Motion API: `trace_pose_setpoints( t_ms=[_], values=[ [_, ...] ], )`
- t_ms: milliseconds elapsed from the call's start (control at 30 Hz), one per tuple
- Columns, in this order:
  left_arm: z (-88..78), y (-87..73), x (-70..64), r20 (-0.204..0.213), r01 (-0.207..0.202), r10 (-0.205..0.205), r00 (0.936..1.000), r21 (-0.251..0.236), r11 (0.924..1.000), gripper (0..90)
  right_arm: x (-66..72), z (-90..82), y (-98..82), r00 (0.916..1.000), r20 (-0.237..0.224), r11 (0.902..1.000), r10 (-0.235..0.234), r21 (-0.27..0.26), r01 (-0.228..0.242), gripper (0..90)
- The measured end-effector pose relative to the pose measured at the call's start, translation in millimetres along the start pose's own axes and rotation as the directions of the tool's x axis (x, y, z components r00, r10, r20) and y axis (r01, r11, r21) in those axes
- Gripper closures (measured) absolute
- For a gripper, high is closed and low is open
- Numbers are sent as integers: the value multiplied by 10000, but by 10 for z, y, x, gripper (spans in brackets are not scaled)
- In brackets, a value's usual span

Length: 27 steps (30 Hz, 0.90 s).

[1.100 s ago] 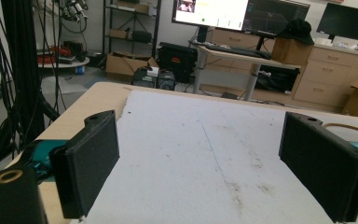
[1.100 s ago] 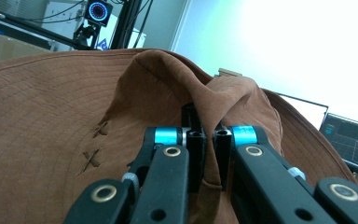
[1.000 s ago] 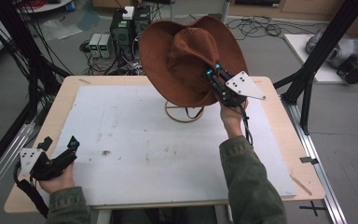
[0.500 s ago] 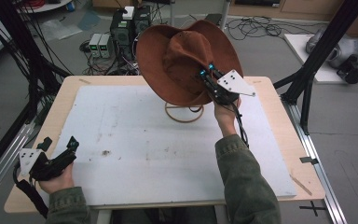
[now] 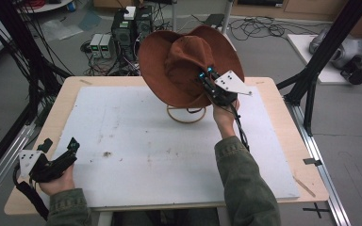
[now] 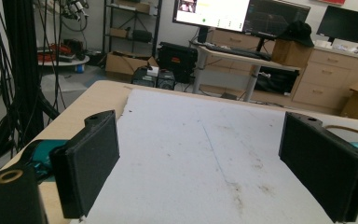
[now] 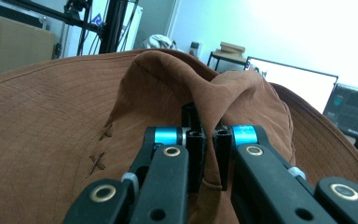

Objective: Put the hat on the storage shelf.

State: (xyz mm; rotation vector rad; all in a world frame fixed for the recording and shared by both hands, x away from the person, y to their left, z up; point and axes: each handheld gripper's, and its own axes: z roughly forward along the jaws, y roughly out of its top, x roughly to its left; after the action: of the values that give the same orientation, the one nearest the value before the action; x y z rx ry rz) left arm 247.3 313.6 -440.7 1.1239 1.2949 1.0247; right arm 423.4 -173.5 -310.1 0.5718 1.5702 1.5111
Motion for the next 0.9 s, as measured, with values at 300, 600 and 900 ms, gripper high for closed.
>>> trace_pose_setpoints(
  t_ms=[300,600,900],
  values=[
    [1,-3,3,-15,41,-41,10000,20,10000,124,-28,32,-42,9991,-2,9989,426,172,-426,883],
    [3,-5,-1,-1,34,-34,10000,34,10000,125,-48,34,-47,9975,-126,9970,692,354,-687,863],
    [3,-6,-1,7,54,-54,10000,24,10000,126,-91,44,-12,9916,-238,9910,1268,462,-1256,824]
  ],
)
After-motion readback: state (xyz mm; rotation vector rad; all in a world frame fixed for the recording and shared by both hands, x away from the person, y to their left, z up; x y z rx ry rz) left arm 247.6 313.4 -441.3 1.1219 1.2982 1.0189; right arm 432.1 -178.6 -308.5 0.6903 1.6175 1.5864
